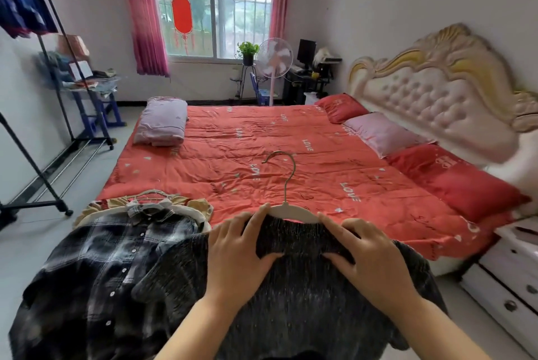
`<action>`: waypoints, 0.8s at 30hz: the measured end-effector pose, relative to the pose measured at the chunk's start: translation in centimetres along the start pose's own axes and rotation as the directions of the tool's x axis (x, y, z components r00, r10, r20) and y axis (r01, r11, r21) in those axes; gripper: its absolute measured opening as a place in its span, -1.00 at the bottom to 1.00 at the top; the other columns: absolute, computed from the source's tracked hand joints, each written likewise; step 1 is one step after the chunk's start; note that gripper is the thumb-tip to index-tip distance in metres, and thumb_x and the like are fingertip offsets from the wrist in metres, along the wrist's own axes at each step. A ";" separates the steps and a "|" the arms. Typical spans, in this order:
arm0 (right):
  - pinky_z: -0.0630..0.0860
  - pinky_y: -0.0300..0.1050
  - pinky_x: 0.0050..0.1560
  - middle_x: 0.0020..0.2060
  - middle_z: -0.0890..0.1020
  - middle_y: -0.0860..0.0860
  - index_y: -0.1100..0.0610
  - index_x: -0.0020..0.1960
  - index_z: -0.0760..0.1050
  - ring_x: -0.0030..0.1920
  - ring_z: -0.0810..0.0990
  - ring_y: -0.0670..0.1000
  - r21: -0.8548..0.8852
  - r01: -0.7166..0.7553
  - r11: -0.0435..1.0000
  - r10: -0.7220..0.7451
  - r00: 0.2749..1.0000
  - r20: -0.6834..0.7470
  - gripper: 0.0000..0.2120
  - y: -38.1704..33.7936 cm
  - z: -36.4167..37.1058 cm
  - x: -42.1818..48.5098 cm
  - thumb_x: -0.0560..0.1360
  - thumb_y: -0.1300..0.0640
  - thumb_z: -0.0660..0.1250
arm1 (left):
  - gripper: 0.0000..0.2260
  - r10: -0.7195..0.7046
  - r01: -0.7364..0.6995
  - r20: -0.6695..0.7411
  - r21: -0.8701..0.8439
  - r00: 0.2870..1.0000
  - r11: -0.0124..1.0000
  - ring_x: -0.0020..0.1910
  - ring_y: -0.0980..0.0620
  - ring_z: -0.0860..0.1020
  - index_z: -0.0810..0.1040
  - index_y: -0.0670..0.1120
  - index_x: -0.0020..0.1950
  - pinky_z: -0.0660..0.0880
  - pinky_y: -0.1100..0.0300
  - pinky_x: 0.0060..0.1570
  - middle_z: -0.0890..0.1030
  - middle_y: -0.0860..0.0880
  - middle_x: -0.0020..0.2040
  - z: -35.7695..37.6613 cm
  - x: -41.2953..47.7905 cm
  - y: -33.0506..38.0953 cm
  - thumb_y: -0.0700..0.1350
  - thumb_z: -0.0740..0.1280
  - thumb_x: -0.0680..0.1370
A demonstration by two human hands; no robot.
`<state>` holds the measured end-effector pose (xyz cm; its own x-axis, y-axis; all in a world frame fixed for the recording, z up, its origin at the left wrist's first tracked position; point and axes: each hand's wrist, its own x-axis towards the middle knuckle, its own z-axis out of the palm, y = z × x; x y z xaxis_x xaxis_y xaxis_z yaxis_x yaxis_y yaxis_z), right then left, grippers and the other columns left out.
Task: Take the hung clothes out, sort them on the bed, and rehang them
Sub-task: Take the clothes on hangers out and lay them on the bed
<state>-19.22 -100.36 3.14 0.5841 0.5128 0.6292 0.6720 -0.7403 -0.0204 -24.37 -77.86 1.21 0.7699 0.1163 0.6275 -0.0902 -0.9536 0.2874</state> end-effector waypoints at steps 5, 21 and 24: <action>0.55 -0.10 -0.22 -0.15 0.54 -0.02 -0.04 0.38 0.33 -0.12 0.46 -0.03 0.025 0.025 0.999 -0.025 1.000 -0.011 -0.26 4.8 5.7 3.4 0.27 0.00 0.55 | -0.17 -0.027 0.026 -0.033 -0.019 0.999 0.999 0.04 -0.03 0.51 0.33 0.08 0.35 0.30 0.09 0.14 0.58 0.01 0.05 6.5 3.9 -1.9 0.18 0.57 0.15; 0.52 -0.14 -0.12 -0.13 0.55 -0.05 -0.06 0.36 0.36 -0.11 0.46 -0.05 0.158 -0.035 0.987 -0.003 0.973 0.233 -0.25 14.4 25.4 16.1 0.23 -0.02 0.57 | -0.25 -0.141 0.146 0.128 -0.028 0.982 0.989 0.03 0.04 0.42 0.33 0.08 0.34 0.25 0.12 0.09 0.59 0.02 0.02 23.3 16.6 -13.3 0.22 0.39 0.19; 0.40 -0.21 -0.07 -0.13 0.55 -0.06 -0.09 0.37 0.34 -0.12 0.48 -0.04 0.230 -0.061 0.971 -0.010 0.955 0.296 -0.30 16.3 29.6 18.8 0.28 -0.05 0.49 | -0.24 -0.194 0.199 0.189 -0.006 0.963 0.980 -0.03 0.00 0.53 0.34 0.07 0.33 0.25 0.12 0.07 0.59 0.03 0.00 26.1 19.0 -15.3 0.22 0.42 0.16</action>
<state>16.19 -89.92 -8.35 0.6858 0.6262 0.3708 0.7218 -0.6505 -0.2365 8.16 -68.34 -10.13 0.8780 0.2445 0.4115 0.0610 -0.9098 0.4104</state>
